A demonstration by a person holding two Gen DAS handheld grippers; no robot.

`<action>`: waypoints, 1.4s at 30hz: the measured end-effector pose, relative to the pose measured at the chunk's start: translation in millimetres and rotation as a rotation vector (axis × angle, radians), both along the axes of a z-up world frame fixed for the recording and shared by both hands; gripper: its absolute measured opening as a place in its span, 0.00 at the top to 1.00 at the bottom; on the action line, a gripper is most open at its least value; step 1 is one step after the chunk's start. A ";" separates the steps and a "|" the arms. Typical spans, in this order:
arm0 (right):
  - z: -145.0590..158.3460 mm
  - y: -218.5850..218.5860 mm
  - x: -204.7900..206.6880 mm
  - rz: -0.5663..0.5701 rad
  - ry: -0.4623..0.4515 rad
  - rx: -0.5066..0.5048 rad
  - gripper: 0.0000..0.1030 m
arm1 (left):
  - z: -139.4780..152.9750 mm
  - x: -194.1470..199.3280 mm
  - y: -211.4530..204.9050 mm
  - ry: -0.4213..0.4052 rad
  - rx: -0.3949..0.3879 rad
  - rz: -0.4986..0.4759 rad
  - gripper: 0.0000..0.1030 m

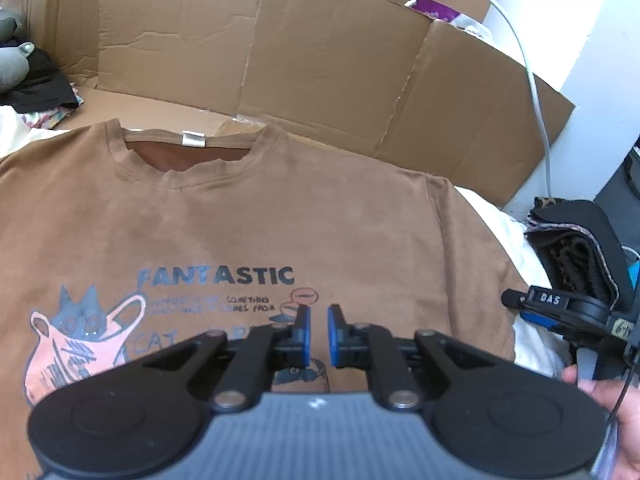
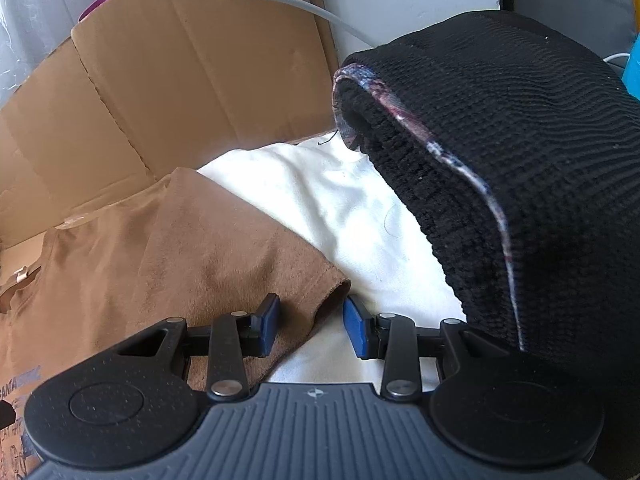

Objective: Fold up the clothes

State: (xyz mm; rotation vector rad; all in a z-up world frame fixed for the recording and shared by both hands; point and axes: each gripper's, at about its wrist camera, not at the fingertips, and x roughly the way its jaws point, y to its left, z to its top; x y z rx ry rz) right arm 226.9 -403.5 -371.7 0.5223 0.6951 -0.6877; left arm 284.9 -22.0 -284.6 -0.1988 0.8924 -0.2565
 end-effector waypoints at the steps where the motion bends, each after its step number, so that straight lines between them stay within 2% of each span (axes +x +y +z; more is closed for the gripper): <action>1: 0.6 0.1 0.3 0.006 -0.003 -0.003 0.59 | 0.0 0.3 -0.2 -0.001 0.000 -0.001 0.91; 3: 1.7 0.3 0.9 0.019 -0.010 -0.010 0.59 | -0.1 0.8 -0.7 -0.002 0.001 -0.004 0.91; 5: 2.8 0.5 1.5 0.032 -0.017 -0.017 0.71 | 0.9 1.8 -1.7 -0.008 0.001 -0.008 0.91; 6: 3.3 0.6 1.8 0.039 -0.020 -0.020 0.86 | 2.0 3.2 -2.3 -0.012 -0.001 -0.012 0.91; 7: 3.9 0.7 2.1 0.045 -0.024 -0.024 0.93 | 3.1 4.8 -2.8 -0.016 -0.003 -0.016 0.91; 8: 4.4 0.8 2.4 0.052 -0.027 -0.027 0.95 | 4.6 8.3 -3.5 -0.020 -0.006 -0.021 0.91; 13: 17.5 0.4 -0.5 0.088 -0.064 -0.047 0.96 | 13.1 35.0 -20.0 -0.040 0.032 -0.059 0.90; 17: 34.5 -0.9 -3.4 0.114 -0.109 -0.046 0.96 | 21.5 60.8 -37.8 -0.061 -0.011 -0.085 0.90; 19: 42.3 -3.7 -3.4 0.115 -0.134 -0.015 0.96 | 24.7 72.8 -47.2 -0.071 -0.033 -0.093 0.90; 22: 54.1 -8.2 -2.9 0.112 -0.171 0.022 0.96 | 29.3 89.2 -63.9 -0.091 -0.034 -0.114 0.90; 27: 77.3 -7.5 -3.6 0.142 -0.222 0.024 0.96 | 30.0 114.4 -88.8 -0.093 -0.043 -0.156 0.91; 31: 90.4 -6.2 -5.0 0.160 -0.245 0.033 0.96 | 21.5 132.4 -105.1 -0.087 -0.048 -0.171 0.91; 34: 97.0 -4.3 -5.9 0.170 -0.255 0.054 0.96 | 13.3 145.2 -114.8 -0.073 -0.065 -0.163 0.97; 42: 103.9 -0.5 -4.0 0.198 -0.278 0.073 0.97 | -11.6 178.4 -139.2 -0.051 -0.037 -0.172 0.98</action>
